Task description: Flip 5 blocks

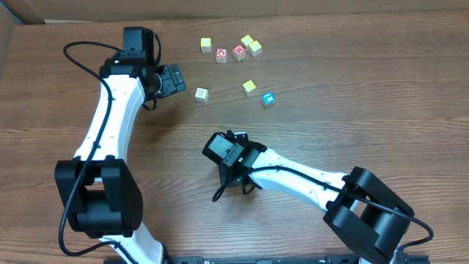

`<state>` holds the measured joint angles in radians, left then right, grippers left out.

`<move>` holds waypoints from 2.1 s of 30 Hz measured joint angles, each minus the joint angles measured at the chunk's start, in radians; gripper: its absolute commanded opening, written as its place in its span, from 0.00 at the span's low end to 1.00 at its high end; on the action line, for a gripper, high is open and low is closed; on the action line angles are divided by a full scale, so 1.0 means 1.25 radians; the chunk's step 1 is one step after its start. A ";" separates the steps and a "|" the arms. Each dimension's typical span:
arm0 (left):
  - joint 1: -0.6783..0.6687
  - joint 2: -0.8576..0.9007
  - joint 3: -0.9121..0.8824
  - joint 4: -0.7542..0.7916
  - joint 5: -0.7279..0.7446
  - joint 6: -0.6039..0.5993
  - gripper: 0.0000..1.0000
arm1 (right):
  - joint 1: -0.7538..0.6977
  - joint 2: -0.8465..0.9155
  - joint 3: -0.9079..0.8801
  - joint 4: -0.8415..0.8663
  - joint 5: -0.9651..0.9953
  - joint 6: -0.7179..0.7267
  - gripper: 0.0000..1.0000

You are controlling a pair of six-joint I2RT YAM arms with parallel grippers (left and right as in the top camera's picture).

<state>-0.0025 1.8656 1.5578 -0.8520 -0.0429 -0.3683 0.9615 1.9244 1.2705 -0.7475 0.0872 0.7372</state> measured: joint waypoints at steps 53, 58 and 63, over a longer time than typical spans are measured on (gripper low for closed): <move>0.000 0.000 0.000 0.000 0.000 0.000 1.00 | -0.004 0.095 0.074 0.024 0.002 -0.087 0.04; 0.000 0.000 0.000 0.000 0.000 0.000 1.00 | -0.004 0.095 0.074 0.012 0.037 -0.087 0.04; 0.000 0.000 0.000 0.000 0.000 0.000 1.00 | -0.004 0.095 0.074 -0.004 0.069 -0.087 0.04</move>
<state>-0.0025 1.8656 1.5578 -0.8520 -0.0429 -0.3683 0.9562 2.0430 1.3632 -0.7528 0.1738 0.6285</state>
